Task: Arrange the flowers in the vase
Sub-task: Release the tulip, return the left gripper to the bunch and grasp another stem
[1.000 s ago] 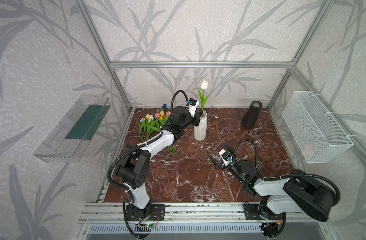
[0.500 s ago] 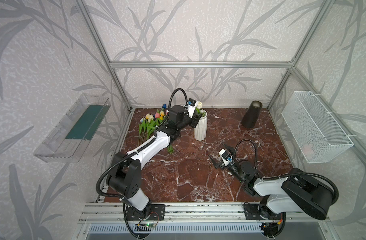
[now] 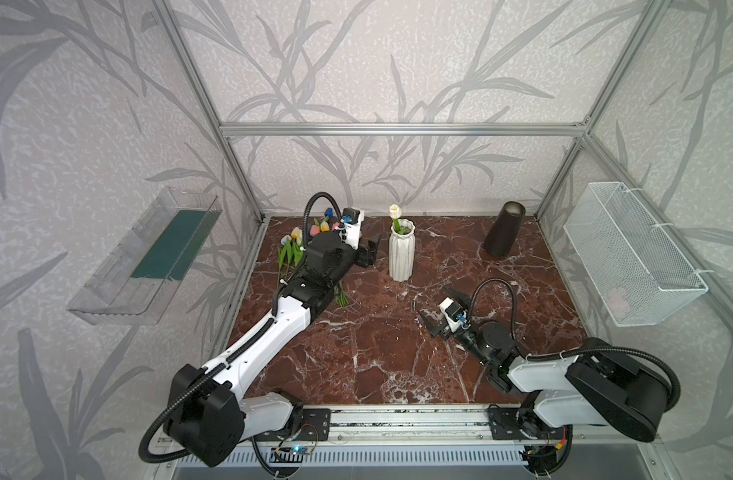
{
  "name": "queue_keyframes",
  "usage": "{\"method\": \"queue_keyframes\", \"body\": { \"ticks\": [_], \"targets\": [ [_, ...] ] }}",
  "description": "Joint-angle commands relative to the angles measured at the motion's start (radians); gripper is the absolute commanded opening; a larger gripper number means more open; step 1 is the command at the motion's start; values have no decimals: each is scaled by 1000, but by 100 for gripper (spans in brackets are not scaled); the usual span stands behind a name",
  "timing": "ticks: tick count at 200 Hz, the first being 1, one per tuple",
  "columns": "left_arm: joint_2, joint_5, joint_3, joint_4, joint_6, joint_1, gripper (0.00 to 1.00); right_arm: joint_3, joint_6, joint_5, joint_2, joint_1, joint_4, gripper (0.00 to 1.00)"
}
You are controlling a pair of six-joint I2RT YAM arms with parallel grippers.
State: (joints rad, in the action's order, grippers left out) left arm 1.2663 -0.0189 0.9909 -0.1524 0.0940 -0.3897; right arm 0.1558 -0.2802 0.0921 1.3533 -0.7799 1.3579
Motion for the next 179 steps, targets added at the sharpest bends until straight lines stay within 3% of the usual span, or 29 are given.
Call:
{"method": "queue_keyframes", "body": {
  "ticks": [1, 25, 45, 68, 117, 139, 179],
  "targets": [
    [72, 113, 45, 205, 189, 142, 72, -2, 17, -20, -49, -7, 43, 99],
    [233, 105, 141, 382, 183, 215, 62, 3, 12, -19, -93, -7, -16, 99],
    [370, 128, 246, 516, 178, 238, 47, 13, 6, -22, -91, -7, -42, 99],
    [504, 151, 350, 615, 174, 250, 37, 8, 11, -27, -73, -7, -7, 99],
    [780, 92, 635, 857, 144, 252, 30, 11, 17, -44, -58, -7, 1, 99],
    [850, 90, 711, 898, 147, 252, 25, 13, 15, -43, -54, -7, -4, 99],
    [929, 131, 804, 952, 149, 259, 25, 12, 13, -40, -62, -7, -8, 99]
  ]
}}
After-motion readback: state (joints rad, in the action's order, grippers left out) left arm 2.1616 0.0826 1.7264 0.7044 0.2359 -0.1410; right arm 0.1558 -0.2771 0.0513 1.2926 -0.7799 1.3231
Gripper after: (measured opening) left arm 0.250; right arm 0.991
